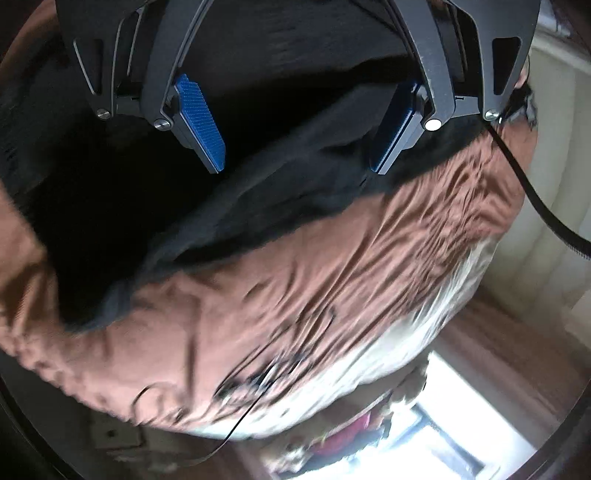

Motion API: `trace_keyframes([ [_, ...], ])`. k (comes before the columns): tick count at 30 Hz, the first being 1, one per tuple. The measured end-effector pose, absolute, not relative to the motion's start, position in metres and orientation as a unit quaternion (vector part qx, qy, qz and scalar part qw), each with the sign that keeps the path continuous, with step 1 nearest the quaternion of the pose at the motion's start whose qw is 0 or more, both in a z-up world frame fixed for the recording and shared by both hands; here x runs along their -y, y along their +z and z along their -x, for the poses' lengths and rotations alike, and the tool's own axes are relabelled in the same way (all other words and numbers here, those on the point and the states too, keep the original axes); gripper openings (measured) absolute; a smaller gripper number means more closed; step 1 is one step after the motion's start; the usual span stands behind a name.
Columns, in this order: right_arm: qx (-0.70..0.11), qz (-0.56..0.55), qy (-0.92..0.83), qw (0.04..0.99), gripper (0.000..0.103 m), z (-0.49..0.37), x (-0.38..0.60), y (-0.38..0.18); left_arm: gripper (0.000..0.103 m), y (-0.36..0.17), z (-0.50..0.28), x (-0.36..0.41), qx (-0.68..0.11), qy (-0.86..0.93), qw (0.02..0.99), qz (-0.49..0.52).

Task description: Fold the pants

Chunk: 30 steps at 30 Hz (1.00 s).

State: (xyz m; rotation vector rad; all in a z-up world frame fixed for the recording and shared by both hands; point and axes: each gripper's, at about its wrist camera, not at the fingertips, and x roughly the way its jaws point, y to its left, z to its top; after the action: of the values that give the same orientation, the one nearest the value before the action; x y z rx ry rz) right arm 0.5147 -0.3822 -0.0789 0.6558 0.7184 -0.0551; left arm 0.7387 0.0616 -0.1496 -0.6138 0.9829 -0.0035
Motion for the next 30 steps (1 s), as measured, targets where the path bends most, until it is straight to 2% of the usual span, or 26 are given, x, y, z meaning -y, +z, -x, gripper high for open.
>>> trace_keyframes([
  [2,-0.364,-0.323,-0.014,0.874,0.077,-0.522,0.37,-0.091,0.041,-0.148,-0.737,-0.057,-0.462,-0.012,0.836,0.294],
  [5,-0.385,-0.338,-0.002,0.859,0.062,-0.532,0.365,-0.108,0.02,-0.148,-0.74,-0.05,-0.464,-0.014,0.84,0.28],
  [7,-0.394,-0.338,-0.009,0.855,0.039,-0.545,0.364,-0.114,0.007,-0.147,-0.741,-0.05,-0.463,-0.006,0.842,0.276],
  [8,-0.397,-0.337,-0.015,0.854,0.021,-0.551,0.367,-0.114,0.006,-0.145,-0.741,-0.05,-0.458,-0.002,0.846,0.275],
  [9,-0.397,-0.337,-0.019,0.853,0.009,-0.558,0.373,-0.112,0.005,-0.144,-0.742,-0.05,-0.453,-0.002,0.849,0.272],
  [11,-0.385,-0.341,-0.023,0.857,0.004,-0.569,0.376,-0.104,0.004,-0.138,-0.744,-0.047,-0.443,0.002,0.859,0.256],
  [16,-0.348,-0.346,-0.029,0.871,0.003,-0.587,0.382,-0.091,0.003,-0.136,-0.754,-0.046,-0.439,0.017,0.86,0.26],
  [26,-0.359,-0.354,-0.061,0.861,0.003,-0.622,0.369,-0.115,0.005,-0.154,-0.779,-0.047,-0.457,0.045,0.849,0.261],
  [29,-0.36,-0.361,-0.059,0.858,0.007,-0.63,0.367,-0.122,0.014,-0.153,-0.782,-0.049,-0.462,0.04,0.843,0.273],
  [30,-0.356,-0.362,-0.054,0.86,0.016,-0.63,0.366,-0.121,0.028,-0.151,-0.782,-0.049,-0.459,0.038,0.845,0.272],
])
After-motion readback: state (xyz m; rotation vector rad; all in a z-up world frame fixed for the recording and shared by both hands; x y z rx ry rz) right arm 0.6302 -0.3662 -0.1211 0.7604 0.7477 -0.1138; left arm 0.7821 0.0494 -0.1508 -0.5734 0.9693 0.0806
